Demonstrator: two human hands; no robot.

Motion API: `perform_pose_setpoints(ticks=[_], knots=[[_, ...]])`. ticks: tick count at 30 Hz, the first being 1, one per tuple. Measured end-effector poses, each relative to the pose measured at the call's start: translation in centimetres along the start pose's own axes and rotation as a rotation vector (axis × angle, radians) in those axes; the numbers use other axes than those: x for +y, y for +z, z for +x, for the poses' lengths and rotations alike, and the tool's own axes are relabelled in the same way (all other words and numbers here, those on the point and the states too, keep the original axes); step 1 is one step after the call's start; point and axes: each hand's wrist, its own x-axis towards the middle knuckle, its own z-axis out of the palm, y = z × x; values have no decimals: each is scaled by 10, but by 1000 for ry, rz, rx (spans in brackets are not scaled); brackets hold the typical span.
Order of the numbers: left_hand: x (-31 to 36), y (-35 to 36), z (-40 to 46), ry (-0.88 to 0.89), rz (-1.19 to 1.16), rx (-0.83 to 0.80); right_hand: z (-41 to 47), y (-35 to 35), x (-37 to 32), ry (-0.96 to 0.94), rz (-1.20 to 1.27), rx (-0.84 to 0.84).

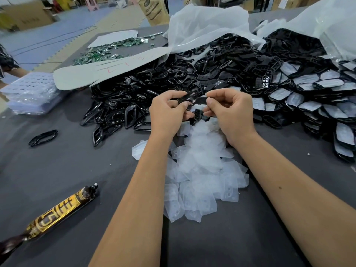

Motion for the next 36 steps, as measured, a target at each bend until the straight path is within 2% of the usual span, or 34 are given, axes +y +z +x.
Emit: perform_pose_setpoints(ticks=[8, 18, 25, 26, 29, 31, 36], knots=[[2, 6, -2, 16, 19, -97, -4, 3, -4, 26, -24, -11], [-4, 8, -2, 49, -5, -80, -5, 3, -7, 65, -47, -15], [-6, 11, -3, 37, -70, -97, -8, 2, -7, -91, -285, 99], [-5, 11, -3, 26, -104, -92, -7, 2, -7, -71, -259, 110], [-2, 10, -4, -10, -219, -81, -1, -1, -10, 126, 52, 91], [-2, 9, -5, -23, -254, -75, 3, -3, -12, 231, 174, 46], [0, 10, -5, -27, -252, -87, 0, -2, -13, 197, 144, -97]])
